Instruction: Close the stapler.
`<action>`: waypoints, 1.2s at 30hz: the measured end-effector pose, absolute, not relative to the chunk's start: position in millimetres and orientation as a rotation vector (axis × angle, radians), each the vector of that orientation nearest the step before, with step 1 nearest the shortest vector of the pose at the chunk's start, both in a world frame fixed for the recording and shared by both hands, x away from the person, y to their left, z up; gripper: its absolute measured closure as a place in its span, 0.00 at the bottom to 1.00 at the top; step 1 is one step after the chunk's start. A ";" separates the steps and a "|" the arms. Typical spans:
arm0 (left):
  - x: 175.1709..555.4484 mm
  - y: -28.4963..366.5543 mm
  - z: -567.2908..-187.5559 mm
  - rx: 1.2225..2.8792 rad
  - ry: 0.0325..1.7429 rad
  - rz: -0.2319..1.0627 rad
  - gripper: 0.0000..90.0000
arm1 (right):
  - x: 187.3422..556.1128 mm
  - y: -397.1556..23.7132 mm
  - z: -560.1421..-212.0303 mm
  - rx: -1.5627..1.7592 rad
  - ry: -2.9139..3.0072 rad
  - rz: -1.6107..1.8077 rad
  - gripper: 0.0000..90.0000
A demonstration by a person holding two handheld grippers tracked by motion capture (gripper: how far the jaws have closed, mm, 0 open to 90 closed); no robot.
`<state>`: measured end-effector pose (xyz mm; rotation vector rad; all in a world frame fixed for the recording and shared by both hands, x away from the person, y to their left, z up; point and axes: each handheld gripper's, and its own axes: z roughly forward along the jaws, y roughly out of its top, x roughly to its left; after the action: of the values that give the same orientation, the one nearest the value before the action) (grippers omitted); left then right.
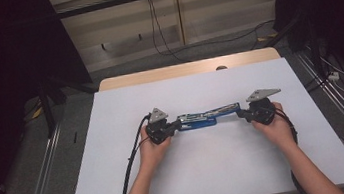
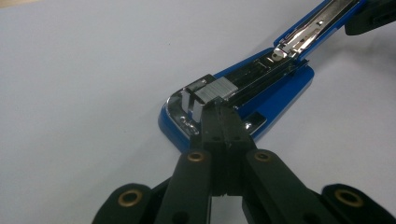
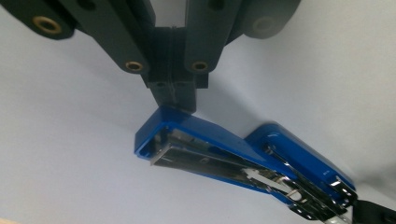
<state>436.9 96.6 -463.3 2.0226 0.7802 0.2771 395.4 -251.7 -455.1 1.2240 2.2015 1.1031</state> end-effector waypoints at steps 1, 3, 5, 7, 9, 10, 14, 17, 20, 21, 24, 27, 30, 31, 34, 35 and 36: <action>436.8 96.7 -463.2 2.023 0.781 0.275 1.00 | 395.2 -250.7 -454.6 1.223 2.204 1.106 1.00; 436.8 96.7 -463.4 2.012 0.787 0.269 1.00 | 395.1 -248.6 -454.7 1.207 2.216 1.108 1.00; 436.6 96.6 -463.5 2.007 0.794 0.262 1.00 | 394.8 -246.9 -454.5 1.206 2.220 1.112 1.00; 437.0 97.2 -463.4 2.009 0.799 0.258 1.00 | 394.7 -246.3 -453.9 1.200 2.220 1.113 1.00; 437.4 98.5 -463.6 2.006 0.800 0.256 1.00 | 394.3 -246.7 -453.7 1.192 2.223 1.117 1.00; 437.5 98.7 -463.8 2.004 0.796 0.255 1.00 | 394.1 -247.0 -453.9 1.190 2.223 1.118 1.00; 437.0 99.3 -463.8 2.003 0.797 0.237 1.00 | 392.9 -248.3 -455.5 1.199 2.227 1.114 1.00; 436.2 100.9 -463.4 2.002 0.797 0.222 1.00 | 391.3 -248.7 -455.9 1.209 2.226 1.135 1.00; 434.2 103.5 -461.5 1.980 0.795 0.198 0.96 | 389.2 -249.5 -456.2 1.218 2.224 1.173 0.92; 433.4 104.8 -460.5 1.970 0.794 0.193 0.95 | 388.1 -249.5 -456.1 1.228 2.217 1.183 0.88; 429.8 109.0 -455.9 1.956 0.800 0.194 0.81 | 383.8 -249.8 -455.2 1.233 2.208 1.197 0.77; 424.2 115.5 -450.5 1.950 0.812 0.205 0.66 | 377.6 -248.9 -453.1 1.218 2.211 1.209 0.65; 419.4 124.5 -443.3 1.927 0.822 0.209 0.58 | 370.5 -247.7 -449.7 1.202 2.216 1.212 0.59; 417.8 127.9 -441.2 1.924 0.813 0.210 0.55 | 368.4 -247.7 -448.5 1.199 2.215 1.216 0.57; 412.6 135.9 -436.1 1.917 0.821 0.225 0.49 | 362.2 -248.2 -446.0 1.216 2.196 1.238 0.50; 411.4 139.2 -434.9 1.911 0.823 0.229 0.47 | 359.6 -248.2 -445.4 1.223 2.195 1.245 0.48; 409.7 141.9 -433.9 1.906 0.826 0.227 0.46 | 357.5 -248.3 -445.3 1.219 2.196 1.251 0.45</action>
<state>409.7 141.9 -433.9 1.9060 0.8258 0.2269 357.5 -248.3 -445.3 1.2186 2.1959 1.2511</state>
